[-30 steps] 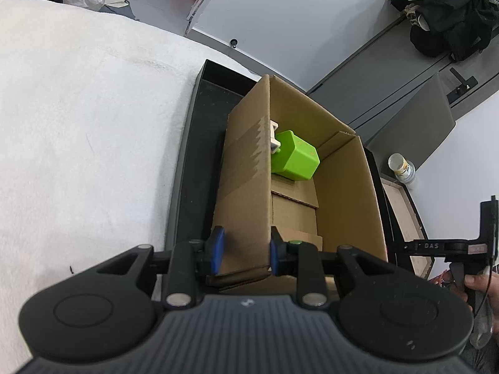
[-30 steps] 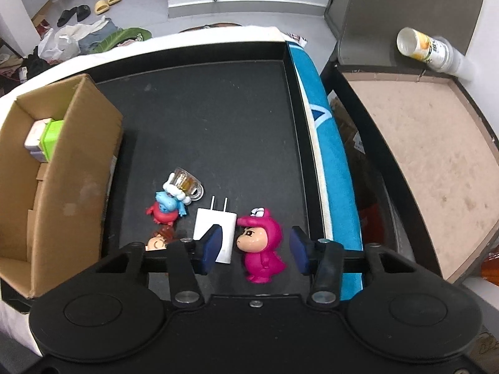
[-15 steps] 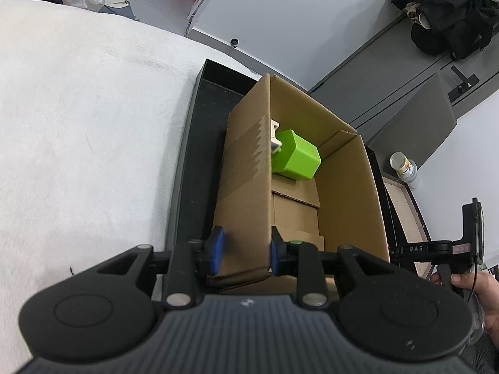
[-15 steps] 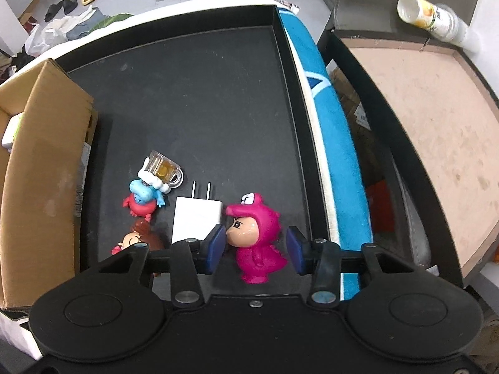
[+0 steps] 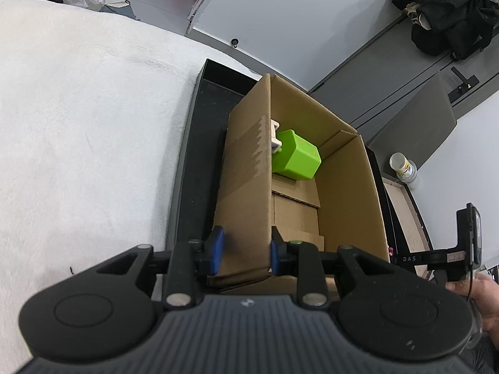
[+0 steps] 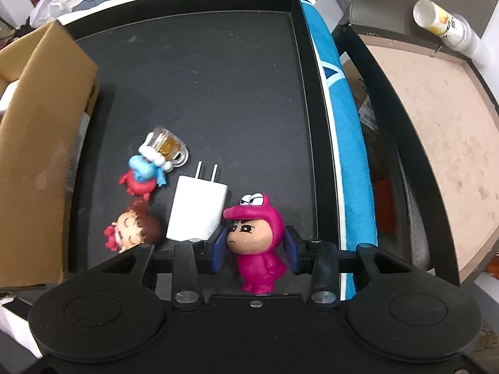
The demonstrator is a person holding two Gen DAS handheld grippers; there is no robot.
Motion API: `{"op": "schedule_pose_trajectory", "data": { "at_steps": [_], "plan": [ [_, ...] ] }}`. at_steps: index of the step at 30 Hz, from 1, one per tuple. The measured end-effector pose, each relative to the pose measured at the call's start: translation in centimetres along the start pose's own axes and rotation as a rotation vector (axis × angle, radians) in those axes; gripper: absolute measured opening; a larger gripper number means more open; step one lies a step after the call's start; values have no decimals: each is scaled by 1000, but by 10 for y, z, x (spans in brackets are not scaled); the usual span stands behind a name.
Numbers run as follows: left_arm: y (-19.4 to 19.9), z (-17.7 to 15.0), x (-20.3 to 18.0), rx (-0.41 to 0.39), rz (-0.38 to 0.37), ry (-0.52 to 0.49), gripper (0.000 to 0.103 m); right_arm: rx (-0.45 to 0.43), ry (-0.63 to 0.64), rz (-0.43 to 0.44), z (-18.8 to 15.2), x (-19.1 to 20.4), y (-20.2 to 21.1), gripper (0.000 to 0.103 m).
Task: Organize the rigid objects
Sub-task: 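Move the right gripper back over the pink hooded figurine, then close the right gripper on the pink hooded figurine, then carry the pink figurine with the right gripper over the cardboard box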
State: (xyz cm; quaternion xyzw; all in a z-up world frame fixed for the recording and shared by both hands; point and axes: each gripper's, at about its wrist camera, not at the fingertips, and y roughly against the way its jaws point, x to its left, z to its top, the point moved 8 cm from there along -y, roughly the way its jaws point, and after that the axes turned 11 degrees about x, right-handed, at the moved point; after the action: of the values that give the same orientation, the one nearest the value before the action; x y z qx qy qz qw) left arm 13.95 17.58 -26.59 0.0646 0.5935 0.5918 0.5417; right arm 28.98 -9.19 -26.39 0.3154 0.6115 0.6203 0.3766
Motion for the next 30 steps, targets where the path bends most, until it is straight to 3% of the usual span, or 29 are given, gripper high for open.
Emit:
{"op": "schedule_pose_trajectory", "data": {
  "at_steps": [17,30],
  "plan": [
    [1,1,0,1,-2,2,27,-88,29,-16,2,12,62,38],
    [1,1,0,1,-5,3,27,-157,84,-17,13,42,104,38]
  ]
}}
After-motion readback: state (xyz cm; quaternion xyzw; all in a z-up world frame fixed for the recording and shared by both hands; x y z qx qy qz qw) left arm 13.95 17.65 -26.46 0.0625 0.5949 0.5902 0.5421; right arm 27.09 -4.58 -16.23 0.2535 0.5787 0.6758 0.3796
